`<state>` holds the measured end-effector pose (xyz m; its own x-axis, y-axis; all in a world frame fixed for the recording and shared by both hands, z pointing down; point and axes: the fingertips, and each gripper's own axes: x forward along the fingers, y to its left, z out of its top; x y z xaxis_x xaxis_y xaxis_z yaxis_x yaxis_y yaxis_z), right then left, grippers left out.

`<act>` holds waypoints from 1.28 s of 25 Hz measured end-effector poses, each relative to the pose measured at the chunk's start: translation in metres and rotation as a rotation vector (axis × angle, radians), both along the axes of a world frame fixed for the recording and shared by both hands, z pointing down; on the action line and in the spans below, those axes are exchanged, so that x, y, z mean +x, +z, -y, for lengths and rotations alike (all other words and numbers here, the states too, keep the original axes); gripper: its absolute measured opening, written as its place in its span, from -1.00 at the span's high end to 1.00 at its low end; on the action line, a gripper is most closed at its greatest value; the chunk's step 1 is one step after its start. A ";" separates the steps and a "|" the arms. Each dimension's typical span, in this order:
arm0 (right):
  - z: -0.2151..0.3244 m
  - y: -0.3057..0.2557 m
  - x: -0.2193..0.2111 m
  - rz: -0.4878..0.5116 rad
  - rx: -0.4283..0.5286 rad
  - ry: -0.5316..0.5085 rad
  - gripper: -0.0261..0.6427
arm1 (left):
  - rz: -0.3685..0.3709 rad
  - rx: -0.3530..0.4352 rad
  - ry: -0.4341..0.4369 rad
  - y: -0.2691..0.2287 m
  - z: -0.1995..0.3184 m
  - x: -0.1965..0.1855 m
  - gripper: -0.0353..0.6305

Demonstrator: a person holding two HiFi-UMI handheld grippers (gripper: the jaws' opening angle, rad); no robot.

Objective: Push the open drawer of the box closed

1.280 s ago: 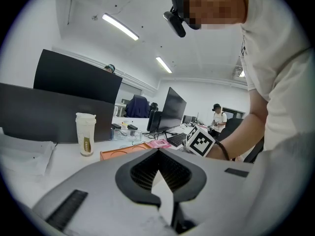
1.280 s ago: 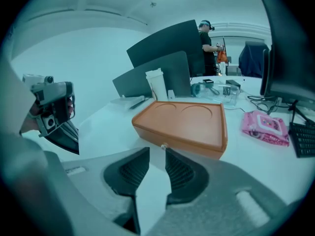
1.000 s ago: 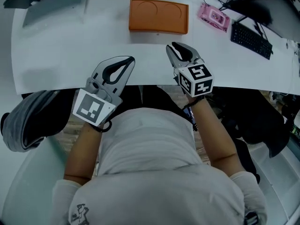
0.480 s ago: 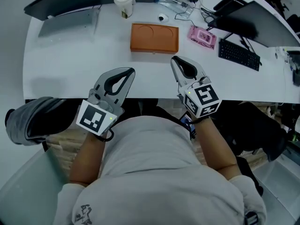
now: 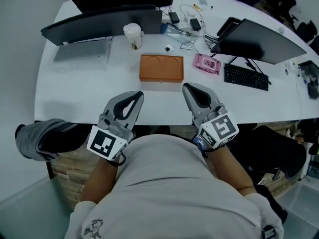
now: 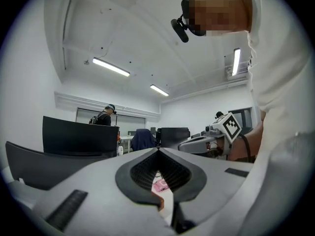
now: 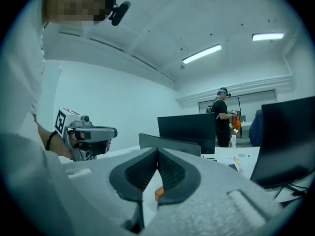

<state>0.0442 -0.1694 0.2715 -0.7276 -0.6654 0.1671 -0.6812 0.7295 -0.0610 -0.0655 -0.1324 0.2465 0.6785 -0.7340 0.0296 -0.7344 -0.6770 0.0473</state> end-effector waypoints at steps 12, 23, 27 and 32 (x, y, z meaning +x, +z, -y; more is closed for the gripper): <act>-0.013 -0.040 0.021 0.027 0.117 -0.051 0.92 | -0.002 0.048 -0.038 -0.033 -0.001 0.015 0.90; -0.044 -0.044 0.025 -0.014 0.152 -0.077 0.91 | -0.011 0.032 -0.041 -0.029 -0.028 0.012 0.90; -0.064 -0.039 0.017 -0.017 0.150 -0.050 0.91 | -0.006 0.029 0.003 -0.023 -0.046 0.005 0.90; -0.097 -0.038 -0.008 -0.021 0.135 -0.029 0.92 | -0.003 0.013 0.036 -0.022 -0.074 -0.023 0.90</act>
<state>0.0357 -0.0726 0.2331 -0.7443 -0.6614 0.0925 -0.6596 0.7498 0.0533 -0.0882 -0.0584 0.2249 0.7049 -0.7091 0.0185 -0.7092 -0.7039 0.0406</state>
